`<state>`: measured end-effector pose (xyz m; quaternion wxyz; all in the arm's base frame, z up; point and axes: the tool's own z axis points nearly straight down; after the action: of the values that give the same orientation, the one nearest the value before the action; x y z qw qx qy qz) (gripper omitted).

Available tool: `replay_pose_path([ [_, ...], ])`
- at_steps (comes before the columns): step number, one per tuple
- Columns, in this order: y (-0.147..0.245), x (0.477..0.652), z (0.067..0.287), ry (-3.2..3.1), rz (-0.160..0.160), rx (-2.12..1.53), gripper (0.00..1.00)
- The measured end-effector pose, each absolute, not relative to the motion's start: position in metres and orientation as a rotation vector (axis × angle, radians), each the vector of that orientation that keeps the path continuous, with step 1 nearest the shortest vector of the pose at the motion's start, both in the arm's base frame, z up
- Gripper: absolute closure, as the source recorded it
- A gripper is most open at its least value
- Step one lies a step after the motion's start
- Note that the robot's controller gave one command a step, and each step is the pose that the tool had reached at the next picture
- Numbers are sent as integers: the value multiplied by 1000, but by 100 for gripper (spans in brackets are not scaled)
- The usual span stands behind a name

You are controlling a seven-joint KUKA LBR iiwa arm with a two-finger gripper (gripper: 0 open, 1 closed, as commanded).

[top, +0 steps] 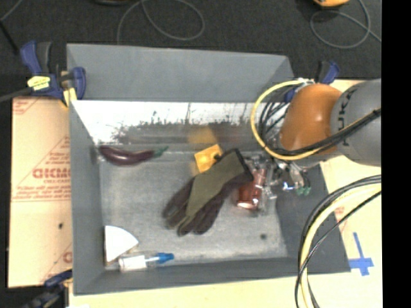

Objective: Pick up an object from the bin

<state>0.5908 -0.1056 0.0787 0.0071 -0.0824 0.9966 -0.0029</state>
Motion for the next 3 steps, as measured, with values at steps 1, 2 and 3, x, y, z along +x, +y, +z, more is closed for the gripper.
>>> replay_pose_path([
  [1, -108, 600, 75, 3082, -12, -511, 0],
  [2, -108, 600, 74, 3078, -13, -535, 0],
  [3, -105, 595, 87, 3018, -16, -807, 0],
])
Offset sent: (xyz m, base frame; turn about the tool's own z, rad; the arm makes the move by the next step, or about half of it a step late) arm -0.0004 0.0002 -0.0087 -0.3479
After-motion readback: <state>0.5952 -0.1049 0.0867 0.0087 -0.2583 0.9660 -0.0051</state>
